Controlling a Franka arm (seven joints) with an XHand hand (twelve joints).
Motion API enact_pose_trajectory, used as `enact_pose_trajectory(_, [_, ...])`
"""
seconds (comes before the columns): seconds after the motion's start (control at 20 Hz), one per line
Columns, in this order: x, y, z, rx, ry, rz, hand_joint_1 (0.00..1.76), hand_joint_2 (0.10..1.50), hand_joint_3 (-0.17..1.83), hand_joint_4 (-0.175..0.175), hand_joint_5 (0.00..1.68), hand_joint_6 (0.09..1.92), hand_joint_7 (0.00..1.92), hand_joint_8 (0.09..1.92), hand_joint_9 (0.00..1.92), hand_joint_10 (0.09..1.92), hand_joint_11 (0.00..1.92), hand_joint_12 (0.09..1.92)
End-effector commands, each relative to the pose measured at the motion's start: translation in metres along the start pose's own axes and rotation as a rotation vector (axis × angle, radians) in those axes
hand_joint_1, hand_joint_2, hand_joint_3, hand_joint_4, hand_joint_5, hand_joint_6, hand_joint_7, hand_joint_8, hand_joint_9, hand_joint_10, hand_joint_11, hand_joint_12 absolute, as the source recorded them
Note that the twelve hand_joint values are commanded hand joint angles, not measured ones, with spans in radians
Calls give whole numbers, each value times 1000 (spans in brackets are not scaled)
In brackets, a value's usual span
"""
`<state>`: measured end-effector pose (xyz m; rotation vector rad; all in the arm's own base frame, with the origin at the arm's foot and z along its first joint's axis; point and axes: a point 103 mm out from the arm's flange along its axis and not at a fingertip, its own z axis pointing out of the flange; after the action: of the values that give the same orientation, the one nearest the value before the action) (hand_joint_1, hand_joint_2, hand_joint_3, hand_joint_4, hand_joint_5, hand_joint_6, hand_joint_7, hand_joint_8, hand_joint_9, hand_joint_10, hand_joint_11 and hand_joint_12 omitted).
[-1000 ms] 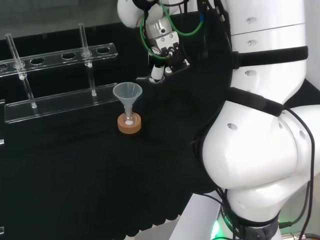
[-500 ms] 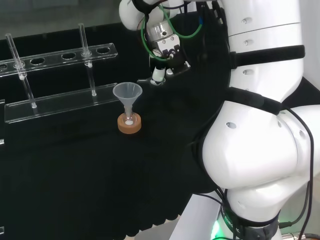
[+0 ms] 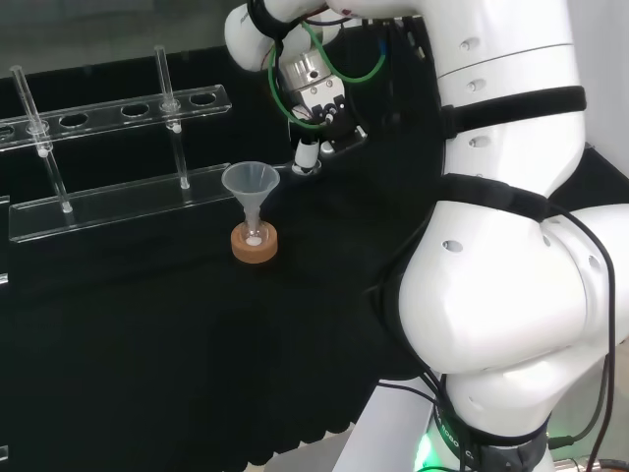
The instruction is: Put the weighing funnel back on the table.
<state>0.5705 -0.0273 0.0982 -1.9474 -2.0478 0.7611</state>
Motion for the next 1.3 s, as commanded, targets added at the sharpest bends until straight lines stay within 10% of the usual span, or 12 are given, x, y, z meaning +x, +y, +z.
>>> enact_pose_trajectory(0.05, [-6, 1, 3, 3, 8, -9, 1086, 703, 682, 175, 1133, 929, 628, 653, 1033, 227, 917, 978])
enact_pose_trajectory(1.15, [-3, 9, 5, 13, -6, -5, 1086, 701, 683, 175, 1138, 922, 629, 654, 1033, 225, 915, 975])
enact_pose_trajectory(1.3, [-6, 8, 16, 0, 12, -29, 935, 666, 608, 31, 766, 790, 462, 671, 929, 220, 763, 1070])
